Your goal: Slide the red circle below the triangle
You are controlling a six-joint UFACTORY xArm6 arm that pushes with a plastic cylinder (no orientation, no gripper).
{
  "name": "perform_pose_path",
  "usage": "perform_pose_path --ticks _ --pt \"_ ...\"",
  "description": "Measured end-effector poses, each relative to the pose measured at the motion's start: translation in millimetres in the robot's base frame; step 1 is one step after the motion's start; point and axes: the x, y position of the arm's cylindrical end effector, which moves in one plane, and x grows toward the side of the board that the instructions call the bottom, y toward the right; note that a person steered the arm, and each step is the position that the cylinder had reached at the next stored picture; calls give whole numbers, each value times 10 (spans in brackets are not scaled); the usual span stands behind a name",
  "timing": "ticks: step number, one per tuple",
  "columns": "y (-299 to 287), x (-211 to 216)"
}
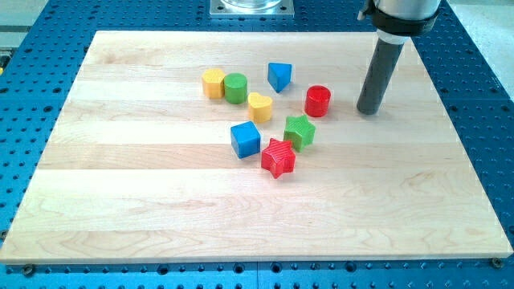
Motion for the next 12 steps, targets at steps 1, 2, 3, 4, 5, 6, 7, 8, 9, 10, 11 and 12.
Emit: perform_pose_path --ticks 1,2,3,4,5,6,7,8,9,10,11,12 --pt "-14 -928" --pt "-14 -985" --pt "-14 -716" --pt "23 67" --pt "-38 69" --pt "-1017 45" --pt "-1054 45" --pt "-1054 45" --pt "-1077 45" --pt "-1077 45" --pt "-1080 45" --pt "-1082 50"
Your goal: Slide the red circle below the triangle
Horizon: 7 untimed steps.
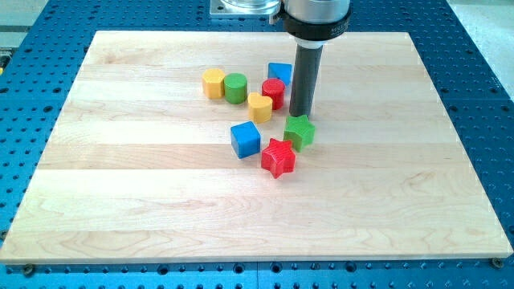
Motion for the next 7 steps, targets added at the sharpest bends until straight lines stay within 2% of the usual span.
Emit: perform_pose_path --ticks 2,3,4,5,6,7 --pt "22 -14" --pt "288 -463" --pt "1248 -693" --pt "1563 -1081" --pt "1356 -1588" --pt "877 -1759"
